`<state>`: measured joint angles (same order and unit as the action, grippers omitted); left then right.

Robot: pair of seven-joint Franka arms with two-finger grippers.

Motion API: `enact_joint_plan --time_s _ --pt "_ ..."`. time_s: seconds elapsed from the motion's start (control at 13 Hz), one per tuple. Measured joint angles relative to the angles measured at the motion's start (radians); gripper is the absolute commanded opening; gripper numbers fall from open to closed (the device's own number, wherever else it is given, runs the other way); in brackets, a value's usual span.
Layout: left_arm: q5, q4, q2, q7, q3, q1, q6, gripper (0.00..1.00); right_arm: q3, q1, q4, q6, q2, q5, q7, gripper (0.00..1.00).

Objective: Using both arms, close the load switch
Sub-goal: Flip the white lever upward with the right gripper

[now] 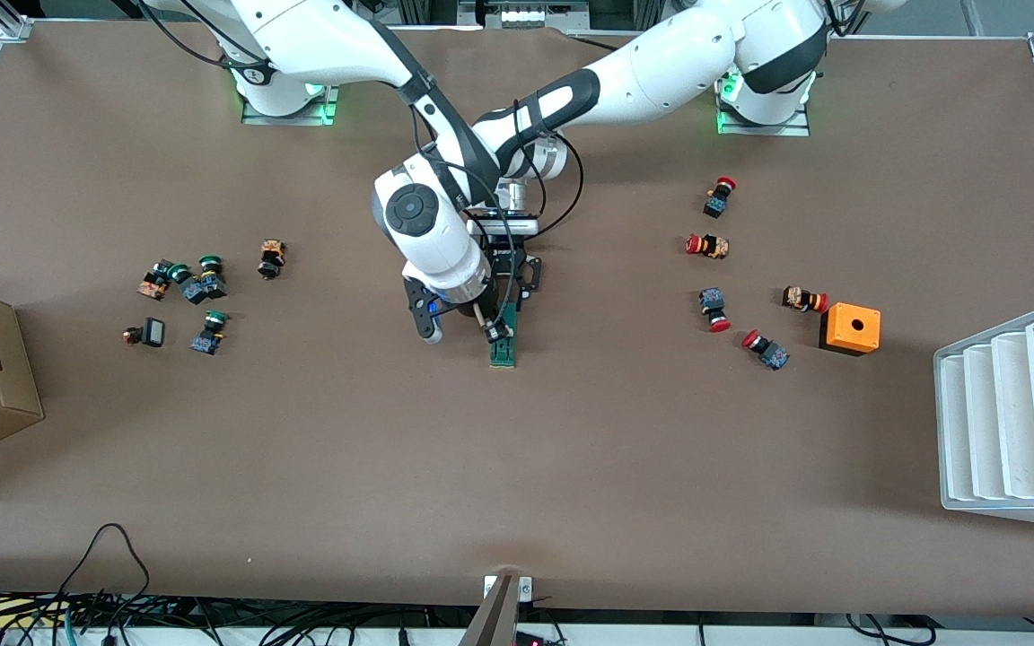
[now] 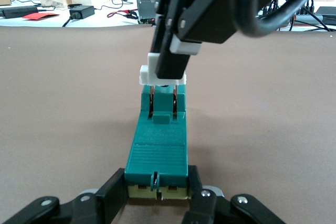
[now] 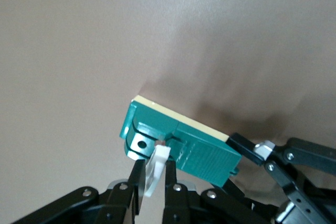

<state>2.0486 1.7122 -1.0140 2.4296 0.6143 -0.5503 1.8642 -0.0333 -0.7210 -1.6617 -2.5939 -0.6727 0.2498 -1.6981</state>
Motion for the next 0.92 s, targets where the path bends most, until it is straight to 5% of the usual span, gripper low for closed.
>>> enact_joint_plan --time_s 0.92 --pt "0.000 0.000 0.000 0.000 0.000 0.000 0.000 0.18 0.001 0.016 0.051 0.025 -0.029 0.000 -0.001 0.21"
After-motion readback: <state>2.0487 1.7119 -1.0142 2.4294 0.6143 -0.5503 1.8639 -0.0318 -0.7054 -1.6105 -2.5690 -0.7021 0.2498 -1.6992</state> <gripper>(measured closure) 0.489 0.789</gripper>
